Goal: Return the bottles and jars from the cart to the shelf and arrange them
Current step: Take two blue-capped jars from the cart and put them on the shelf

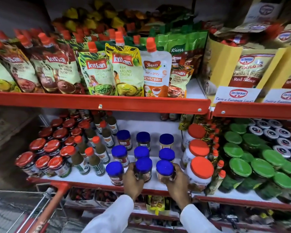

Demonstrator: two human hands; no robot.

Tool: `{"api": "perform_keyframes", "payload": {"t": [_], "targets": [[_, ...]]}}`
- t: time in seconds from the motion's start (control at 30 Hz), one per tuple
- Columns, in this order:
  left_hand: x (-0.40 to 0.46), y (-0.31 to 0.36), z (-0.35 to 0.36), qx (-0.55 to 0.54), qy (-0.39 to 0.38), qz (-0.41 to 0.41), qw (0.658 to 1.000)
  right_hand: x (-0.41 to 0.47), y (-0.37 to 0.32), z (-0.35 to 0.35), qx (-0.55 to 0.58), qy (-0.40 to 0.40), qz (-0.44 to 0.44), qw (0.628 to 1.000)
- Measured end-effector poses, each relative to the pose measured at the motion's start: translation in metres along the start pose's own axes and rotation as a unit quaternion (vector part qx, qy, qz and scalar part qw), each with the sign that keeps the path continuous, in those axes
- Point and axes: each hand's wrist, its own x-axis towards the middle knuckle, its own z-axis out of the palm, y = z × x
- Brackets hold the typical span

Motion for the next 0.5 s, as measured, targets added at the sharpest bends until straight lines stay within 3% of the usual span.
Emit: {"api": "perform_keyframes", "payload": {"t": [0.33,0.5], "targets": [[0.008,-0.011,0.003,0.013,-0.022,0.009,1.0,0.008,0.007,0.007,-0.027,-0.007,0.021,0.999],[-0.003,-0.009,-0.009,0.022,-0.021,0.031,0.999,-0.001,0.004,0.003,-0.054,0.029,0.026,0.998]]}}
